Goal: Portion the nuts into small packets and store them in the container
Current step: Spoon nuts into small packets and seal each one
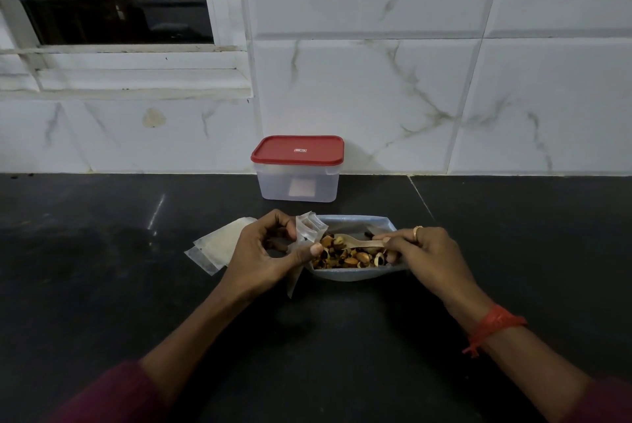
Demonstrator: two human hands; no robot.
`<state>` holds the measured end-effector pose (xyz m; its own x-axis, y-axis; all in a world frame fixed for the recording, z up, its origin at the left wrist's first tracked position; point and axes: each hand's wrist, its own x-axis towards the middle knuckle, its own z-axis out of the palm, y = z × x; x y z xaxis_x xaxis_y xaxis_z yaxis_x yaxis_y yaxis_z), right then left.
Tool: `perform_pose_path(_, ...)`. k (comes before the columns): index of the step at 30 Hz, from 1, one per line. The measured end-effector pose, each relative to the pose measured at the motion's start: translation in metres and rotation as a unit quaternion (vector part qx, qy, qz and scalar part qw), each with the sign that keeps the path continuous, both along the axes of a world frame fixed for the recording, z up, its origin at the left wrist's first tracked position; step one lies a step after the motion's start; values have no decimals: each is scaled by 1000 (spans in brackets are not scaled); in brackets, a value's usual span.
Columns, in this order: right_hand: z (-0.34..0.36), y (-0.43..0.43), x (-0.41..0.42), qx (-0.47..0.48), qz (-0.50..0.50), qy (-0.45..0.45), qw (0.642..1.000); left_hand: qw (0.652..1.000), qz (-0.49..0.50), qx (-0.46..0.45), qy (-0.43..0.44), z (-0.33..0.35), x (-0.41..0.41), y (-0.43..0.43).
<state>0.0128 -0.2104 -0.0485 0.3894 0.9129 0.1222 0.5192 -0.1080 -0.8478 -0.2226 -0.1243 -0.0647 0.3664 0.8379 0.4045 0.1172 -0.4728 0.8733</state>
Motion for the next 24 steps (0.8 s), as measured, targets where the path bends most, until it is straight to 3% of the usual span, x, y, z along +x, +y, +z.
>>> perform_pose_path(5, -5, 0, -10, -18, 40, -127, 991, 1000, 3, 2, -7, 0, 1, 0)
perform_pose_path(10, -2, -1, -7, 15, -15, 32, 999, 1000, -4, 8, -18, 0, 0, 0)
perform_pose_path(13, 0, -4, -3, 13, -42, 83, 996, 1000, -8, 8, -15, 0, 0, 0)
perform_pose_path(24, 9, -12, -5, 125, -26, 97, 987, 997, 2, 63, 35, -4, -2, 2)
